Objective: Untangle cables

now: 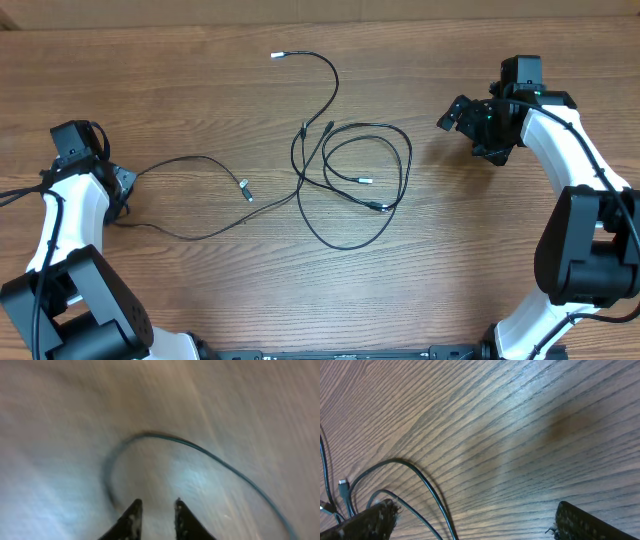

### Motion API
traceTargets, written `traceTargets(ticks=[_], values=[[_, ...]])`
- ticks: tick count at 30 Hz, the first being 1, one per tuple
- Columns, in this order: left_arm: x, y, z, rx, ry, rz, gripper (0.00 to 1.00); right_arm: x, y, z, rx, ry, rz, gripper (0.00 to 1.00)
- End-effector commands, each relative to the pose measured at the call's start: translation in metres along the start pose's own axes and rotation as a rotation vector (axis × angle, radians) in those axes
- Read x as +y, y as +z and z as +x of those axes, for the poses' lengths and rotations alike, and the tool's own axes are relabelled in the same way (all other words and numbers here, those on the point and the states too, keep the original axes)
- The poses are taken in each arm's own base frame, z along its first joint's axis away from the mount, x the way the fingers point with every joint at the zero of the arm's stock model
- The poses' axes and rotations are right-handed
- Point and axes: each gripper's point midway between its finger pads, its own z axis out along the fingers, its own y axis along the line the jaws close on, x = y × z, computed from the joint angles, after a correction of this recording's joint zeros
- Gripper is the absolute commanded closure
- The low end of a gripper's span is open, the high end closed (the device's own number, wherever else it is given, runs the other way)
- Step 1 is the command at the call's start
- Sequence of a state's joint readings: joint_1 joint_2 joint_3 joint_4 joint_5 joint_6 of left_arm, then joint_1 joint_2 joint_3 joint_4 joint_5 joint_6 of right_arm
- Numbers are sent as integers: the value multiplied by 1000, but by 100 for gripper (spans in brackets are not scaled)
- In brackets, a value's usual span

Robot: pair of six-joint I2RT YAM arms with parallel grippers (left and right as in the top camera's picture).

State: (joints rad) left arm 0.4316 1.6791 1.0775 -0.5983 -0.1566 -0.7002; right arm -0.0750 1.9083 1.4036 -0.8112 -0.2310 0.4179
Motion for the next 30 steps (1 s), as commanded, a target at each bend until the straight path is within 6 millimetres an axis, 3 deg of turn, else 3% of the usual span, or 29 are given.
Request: traceTargets(ticks=[1, 4, 6, 15, 23, 26, 30], values=[[-44, 1, 34, 135, 145, 209, 66, 7, -12, -8, -38, -10, -14, 0], [-76, -8, 52, 149, 311, 326, 47, 7, -12, -8, -38, -10, -14, 0], [-86, -11, 62, 150, 355, 342, 41, 7, -12, -8, -38, -10, -14, 0], [-126, -23, 121, 185, 530, 394, 36, 7, -12, -8, -38, -10, -14, 0], [-122, -32, 181, 299, 686, 351, 30, 7, -12, -8, -38, -10, -14, 0], [-113, -36, 197, 342, 746, 323, 16, 7, -12, -8, -38, -10, -14, 0], [-109, -40, 217, 365, 940, 344, 19, 7, -12, -8, -38, -10, -14, 0]])
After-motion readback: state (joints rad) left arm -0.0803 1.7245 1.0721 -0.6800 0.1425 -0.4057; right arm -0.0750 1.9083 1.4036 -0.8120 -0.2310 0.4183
